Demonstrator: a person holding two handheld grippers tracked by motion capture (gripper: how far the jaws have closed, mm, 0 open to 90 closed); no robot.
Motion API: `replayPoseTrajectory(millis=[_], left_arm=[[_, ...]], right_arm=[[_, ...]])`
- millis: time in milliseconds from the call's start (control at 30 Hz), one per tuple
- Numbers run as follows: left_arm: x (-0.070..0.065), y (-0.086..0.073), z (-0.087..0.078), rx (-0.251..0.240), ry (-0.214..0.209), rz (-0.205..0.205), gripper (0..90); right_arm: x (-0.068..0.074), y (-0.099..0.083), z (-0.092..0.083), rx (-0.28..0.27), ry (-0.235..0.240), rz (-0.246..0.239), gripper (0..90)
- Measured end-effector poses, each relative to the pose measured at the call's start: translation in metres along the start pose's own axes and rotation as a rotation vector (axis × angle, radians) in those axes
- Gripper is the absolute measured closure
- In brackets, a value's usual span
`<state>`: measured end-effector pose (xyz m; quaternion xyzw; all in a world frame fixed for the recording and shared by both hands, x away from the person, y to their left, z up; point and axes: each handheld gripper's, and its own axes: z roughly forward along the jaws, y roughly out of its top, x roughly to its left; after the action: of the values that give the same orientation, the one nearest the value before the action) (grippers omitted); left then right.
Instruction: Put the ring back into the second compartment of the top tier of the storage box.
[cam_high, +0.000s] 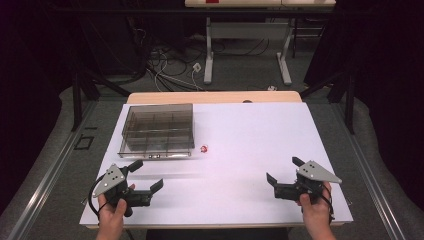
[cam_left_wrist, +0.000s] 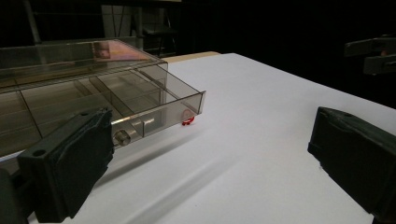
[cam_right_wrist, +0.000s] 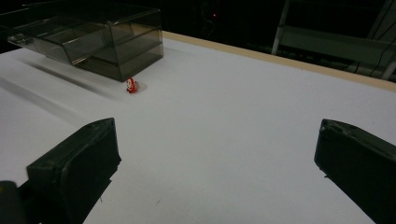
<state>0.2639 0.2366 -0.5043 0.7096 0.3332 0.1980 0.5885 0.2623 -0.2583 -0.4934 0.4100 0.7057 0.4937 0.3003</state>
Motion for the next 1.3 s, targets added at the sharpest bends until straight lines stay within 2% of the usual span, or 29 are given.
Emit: replayPoseTrajectory(millis=[67, 133, 233, 267, 367, 567, 733, 833, 867, 933, 1300], left_arm=[[0.0, 0.0, -0.002, -0.006, 0.002, -0.003, 0.1], [0.001, 0.0, -0.003, -0.008, 0.008, 0.0, 0.1], [0.001, 0.0, -0.003, -0.011, 0.007, -0.006, 0.1], [0.001, 0.0, -0.002, -0.011, 0.01, -0.008, 0.1], [0.0, 0.0, -0.002, -0.009, 0.004, -0.001, 0.1], [-0.001, 0.0, 0.0, -0.004, 0.001, 0.009, 0.1], [-0.003, -0.001, 0.0, 0.012, -0.007, 0.017, 0.1], [-0.004, 0.0, 0.0, -0.001, -0.003, 0.019, 0.1], [-0.004, 0.001, -0.001, 0.015, -0.008, 0.023, 0.0], [-0.005, 0.001, 0.0, 0.005, -0.003, 0.022, 0.1], [-0.018, 0.016, 0.011, 0.01, -0.002, -0.018, 0.1]], right_arm=[[0.004, -0.001, -0.002, 0.003, 0.027, -0.009, 0.0], [0.004, -0.001, -0.001, 0.005, 0.024, -0.013, 0.0], [0.003, -0.003, 0.002, 0.013, 0.028, 0.003, 0.0], [0.002, -0.004, 0.003, 0.016, 0.037, 0.03, 0.0], [0.0, -0.005, 0.005, 0.008, 0.044, 0.033, 0.0], [0.001, -0.004, 0.007, 0.011, 0.035, 0.043, 0.0], [0.004, -0.004, 0.01, 0.025, 0.033, 0.026, 0.0], [0.005, -0.004, 0.011, 0.026, 0.032, 0.025, 0.0], [0.005, -0.004, 0.012, 0.024, 0.031, 0.028, 0.0], [0.005, -0.005, 0.011, 0.03, 0.032, 0.031, 0.0], [0.001, -0.005, 0.01, 0.024, 0.028, 0.04, 0.0]])
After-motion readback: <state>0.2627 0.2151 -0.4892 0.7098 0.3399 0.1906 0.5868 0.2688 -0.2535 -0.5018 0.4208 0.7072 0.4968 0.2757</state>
